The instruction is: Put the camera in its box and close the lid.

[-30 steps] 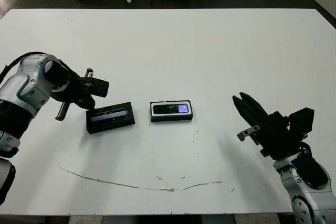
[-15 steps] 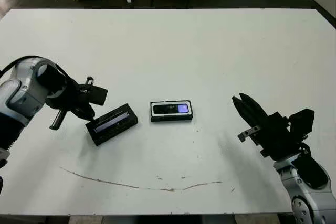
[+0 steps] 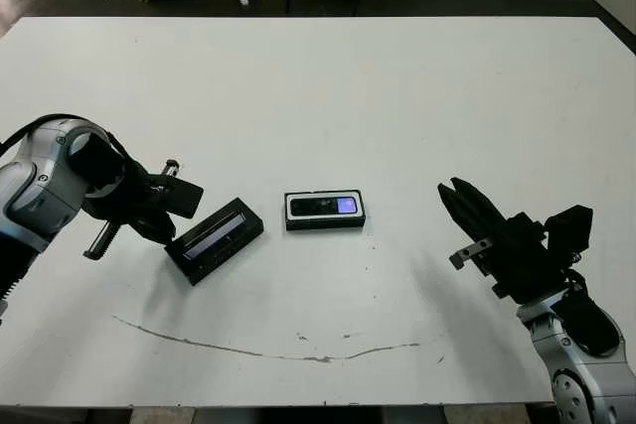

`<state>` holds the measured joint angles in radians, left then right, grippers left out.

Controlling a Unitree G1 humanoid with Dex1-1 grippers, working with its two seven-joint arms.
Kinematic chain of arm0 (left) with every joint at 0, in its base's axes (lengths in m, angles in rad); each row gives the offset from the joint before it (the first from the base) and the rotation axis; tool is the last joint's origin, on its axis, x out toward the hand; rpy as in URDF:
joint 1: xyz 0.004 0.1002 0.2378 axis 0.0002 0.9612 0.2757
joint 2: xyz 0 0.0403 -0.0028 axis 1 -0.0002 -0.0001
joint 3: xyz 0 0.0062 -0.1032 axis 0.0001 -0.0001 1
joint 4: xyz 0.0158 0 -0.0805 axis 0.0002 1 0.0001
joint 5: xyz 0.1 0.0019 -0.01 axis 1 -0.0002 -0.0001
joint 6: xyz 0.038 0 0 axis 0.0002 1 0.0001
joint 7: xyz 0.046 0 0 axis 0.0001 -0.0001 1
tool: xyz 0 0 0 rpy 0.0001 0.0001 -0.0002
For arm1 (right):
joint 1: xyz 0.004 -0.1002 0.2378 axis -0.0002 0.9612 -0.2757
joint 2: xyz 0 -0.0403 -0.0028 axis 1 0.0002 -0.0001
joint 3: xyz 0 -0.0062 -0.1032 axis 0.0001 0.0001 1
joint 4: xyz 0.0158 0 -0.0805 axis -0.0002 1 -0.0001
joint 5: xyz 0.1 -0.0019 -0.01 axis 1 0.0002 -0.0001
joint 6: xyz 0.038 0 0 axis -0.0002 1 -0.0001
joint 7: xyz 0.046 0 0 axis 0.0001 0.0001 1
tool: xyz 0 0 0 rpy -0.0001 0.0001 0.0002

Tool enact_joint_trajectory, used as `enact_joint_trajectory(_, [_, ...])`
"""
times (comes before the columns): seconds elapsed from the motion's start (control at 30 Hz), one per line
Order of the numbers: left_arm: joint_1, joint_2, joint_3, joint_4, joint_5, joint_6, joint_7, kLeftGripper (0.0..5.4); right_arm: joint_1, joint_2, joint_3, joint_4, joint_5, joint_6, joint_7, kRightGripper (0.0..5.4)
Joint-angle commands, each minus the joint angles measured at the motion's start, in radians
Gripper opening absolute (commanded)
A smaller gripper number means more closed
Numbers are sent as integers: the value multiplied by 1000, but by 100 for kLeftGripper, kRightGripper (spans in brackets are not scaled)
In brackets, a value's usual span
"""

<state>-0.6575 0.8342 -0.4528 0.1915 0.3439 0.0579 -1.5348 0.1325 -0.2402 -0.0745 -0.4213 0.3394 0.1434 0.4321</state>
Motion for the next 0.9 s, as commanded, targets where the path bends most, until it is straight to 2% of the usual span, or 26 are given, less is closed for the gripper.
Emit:
enact_joint_trajectory(0.03, [20,24,10,45,18,1,50,0,5,-5,1,37,7,-42,30,2])
enact_joint_trajectory(0.2, [5,46,12,74,45,24,82,0,3,-1,5,70,2,-87,46,2])
enact_joint_trajectory(0.3, [8,66,28,71,56,22,111,0,9,-5,10,50,-3,-60,28,2])
enact_joint_trajectory(0.53, [99,151,245,-37,-22,72,271,0,5,-4,13,82,-7,-104,41,2])
enact_joint_trajectory(0.6, [133,163,313,-86,-48,100,318,0,4,-9,15,81,-4,-96,42,2])
enact_joint_trajectory(0.63, [150,164,345,-108,-67,109,340,0,4,-11,16,77,-2,-88,40,2])
enact_joint_trajectory(0.77, [267,90,547,-127,-291,78,433,0,7,-2,23,86,-6,-116,44,2])
enact_joint_trajectory(0.9, [409,-15,685,-306,-422,179,589,0,-3,-2,20,113,1,-148,65,2])
